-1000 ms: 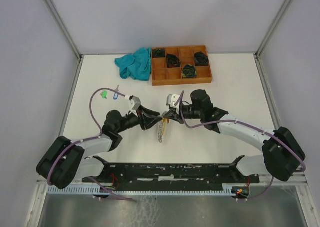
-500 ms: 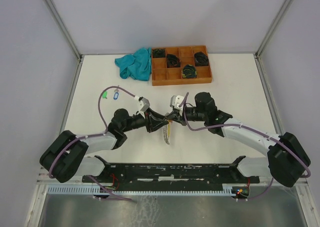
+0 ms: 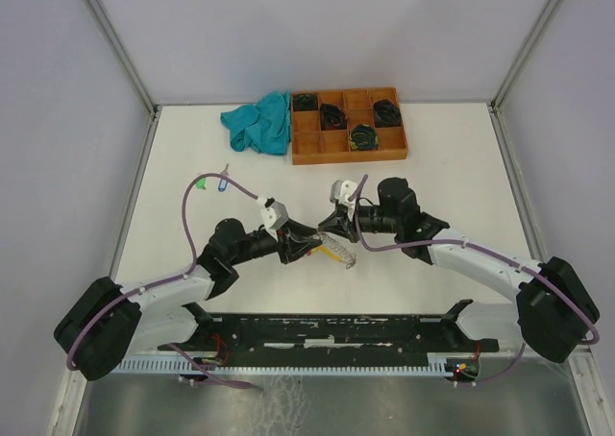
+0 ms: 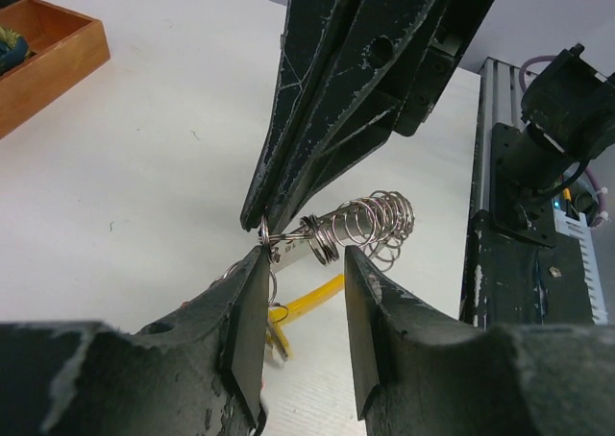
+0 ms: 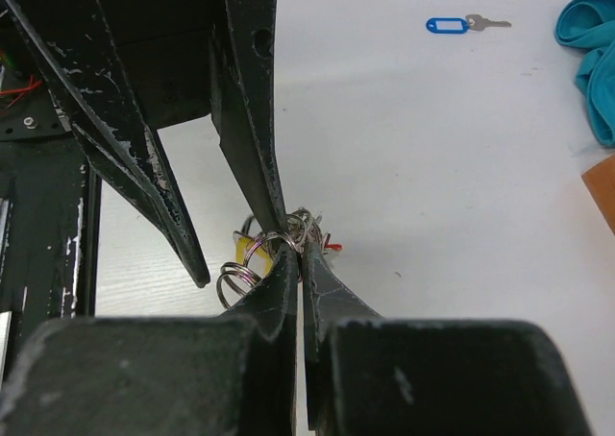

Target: Put the keys on the keyring

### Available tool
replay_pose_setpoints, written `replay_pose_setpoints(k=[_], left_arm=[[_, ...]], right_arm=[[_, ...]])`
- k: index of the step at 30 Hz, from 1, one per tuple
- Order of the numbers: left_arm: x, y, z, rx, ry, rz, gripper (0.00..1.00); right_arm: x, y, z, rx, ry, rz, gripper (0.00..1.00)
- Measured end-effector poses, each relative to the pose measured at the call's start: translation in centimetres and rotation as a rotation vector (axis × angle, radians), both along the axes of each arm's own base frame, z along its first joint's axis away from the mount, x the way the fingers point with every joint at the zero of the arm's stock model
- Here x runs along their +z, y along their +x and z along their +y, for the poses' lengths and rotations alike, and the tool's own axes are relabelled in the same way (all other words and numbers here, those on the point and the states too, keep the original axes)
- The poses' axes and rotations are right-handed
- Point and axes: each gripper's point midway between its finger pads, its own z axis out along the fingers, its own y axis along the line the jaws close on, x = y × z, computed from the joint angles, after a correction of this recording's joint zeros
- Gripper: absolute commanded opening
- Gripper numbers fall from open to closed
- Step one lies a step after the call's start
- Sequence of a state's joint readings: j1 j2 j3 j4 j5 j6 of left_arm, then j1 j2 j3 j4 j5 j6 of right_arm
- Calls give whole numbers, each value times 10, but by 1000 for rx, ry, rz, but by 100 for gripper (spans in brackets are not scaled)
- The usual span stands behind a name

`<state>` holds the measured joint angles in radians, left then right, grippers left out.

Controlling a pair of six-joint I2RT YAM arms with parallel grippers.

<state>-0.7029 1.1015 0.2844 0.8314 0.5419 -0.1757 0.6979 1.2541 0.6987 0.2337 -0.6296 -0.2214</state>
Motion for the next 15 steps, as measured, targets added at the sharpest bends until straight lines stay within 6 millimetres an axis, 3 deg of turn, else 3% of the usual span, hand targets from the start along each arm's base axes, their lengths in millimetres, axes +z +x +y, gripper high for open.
replay_pose_setpoints(k=[11, 15], left_arm=[[-6, -9, 1, -8, 20, -56, 45], [-9, -21, 9, 11, -6, -75, 48]], right_arm=[[-2, -3, -3, 6, 17, 60, 1], [4, 17, -11, -65, 26, 8, 1]])
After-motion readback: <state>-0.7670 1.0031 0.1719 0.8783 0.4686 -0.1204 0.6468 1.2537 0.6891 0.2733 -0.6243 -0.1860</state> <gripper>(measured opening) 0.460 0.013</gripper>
